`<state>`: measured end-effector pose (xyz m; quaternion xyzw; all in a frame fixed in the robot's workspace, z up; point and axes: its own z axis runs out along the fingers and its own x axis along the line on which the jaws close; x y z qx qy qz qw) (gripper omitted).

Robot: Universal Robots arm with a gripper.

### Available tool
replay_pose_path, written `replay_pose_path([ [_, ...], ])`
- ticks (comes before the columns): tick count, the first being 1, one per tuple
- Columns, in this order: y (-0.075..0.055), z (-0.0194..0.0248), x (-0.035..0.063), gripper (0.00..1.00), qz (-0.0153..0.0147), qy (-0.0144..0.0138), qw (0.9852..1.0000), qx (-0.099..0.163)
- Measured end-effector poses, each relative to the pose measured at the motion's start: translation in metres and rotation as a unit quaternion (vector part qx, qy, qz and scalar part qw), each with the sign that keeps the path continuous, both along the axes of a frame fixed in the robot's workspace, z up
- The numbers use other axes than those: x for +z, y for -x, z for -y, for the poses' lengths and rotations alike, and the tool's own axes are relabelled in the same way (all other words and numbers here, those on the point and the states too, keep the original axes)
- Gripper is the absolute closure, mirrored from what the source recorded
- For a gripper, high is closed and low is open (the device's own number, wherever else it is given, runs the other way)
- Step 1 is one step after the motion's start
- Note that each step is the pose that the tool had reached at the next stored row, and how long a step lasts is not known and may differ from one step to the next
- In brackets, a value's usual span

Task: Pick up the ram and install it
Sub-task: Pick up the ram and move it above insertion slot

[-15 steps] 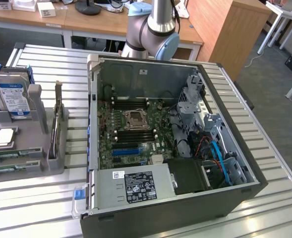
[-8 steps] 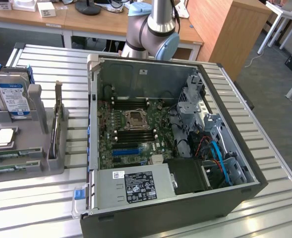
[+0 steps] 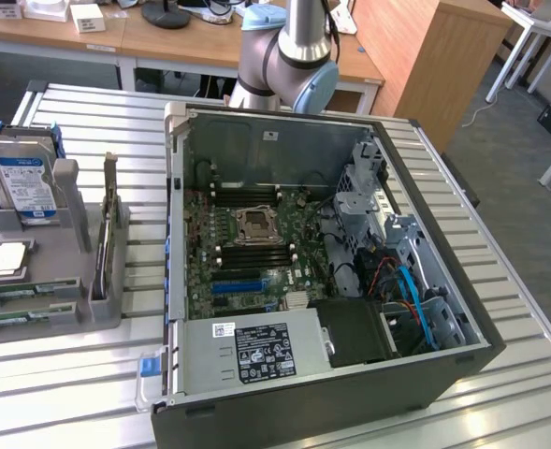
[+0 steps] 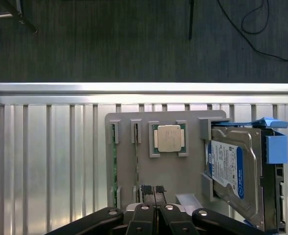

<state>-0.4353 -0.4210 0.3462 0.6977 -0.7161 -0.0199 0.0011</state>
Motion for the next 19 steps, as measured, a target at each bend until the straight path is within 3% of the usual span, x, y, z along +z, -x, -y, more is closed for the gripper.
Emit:
replay_pose_path([
  [5,0.000,0.0000,-0.0014,0.89,0.0002,-0.0001,1.0000,0.000],
  [14,0.000,0.0000,-0.0166,0.89,0.0001,0.0000,1.0000,0.000],
  [19,0.000,0.0000,-0.0175,0.89,-0.0001,0.0000,1.0000,0.000],
])
